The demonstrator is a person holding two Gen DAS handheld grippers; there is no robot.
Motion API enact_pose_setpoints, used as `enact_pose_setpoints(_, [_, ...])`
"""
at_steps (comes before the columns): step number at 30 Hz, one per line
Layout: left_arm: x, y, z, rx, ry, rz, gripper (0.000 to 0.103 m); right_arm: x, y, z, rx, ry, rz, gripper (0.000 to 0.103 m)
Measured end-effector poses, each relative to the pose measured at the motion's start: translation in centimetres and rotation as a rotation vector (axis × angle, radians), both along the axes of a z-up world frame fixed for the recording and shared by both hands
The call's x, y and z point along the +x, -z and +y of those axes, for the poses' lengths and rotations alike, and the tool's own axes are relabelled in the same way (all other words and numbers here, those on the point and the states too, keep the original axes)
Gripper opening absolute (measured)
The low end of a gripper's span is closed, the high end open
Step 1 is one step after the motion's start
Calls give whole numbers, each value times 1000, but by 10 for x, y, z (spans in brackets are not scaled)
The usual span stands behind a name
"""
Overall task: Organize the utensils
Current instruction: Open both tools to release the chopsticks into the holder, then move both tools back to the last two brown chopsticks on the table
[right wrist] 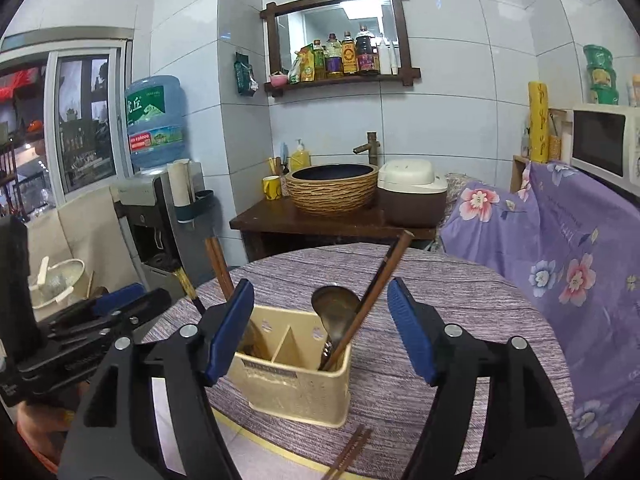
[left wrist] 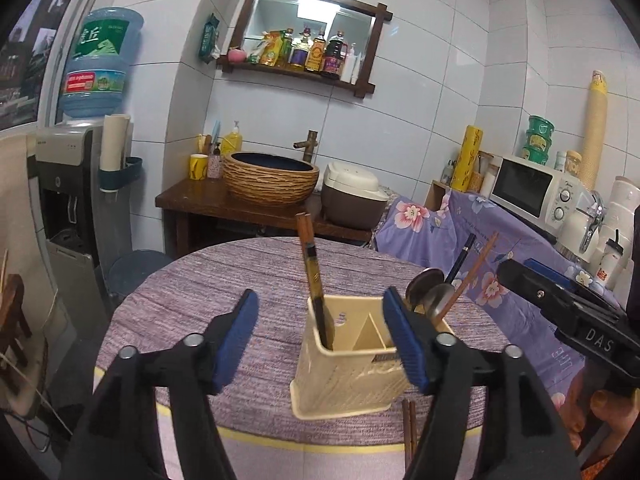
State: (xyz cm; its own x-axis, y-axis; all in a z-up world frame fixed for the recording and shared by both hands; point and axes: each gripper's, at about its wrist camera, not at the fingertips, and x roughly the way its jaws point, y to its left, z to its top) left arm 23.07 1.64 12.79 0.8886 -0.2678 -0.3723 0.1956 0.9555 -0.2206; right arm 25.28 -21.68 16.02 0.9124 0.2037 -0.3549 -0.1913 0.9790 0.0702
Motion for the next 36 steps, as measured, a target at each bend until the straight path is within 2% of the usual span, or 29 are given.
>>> enact_pose_setpoints(4, [-18,10,3,27,-18,-2,82,-20,11,-1,-63,28,-5,81])
enact_pose_setpoints(6, [-25,17,3,56,-33,-1,87,-28,20,-3,-84,45,9,88])
enact_pose_setpoints(11, [-40,42,6,90,-64,32,97,-36,50,-8,-117,70,108,94])
enact_pose_setpoints(21, [-55,94,6,171,-140,135,97,-37,138,-16,-108,120,401,96])
enact_pose_setpoints(27, [-61,111,15,117,-138,173,97,-37,179,-26,-15,145,553,96])
enact_pose_setpoints(36, [-63,117,20,115,-137,172,97,-34,195,-29,-5,187,612,96])
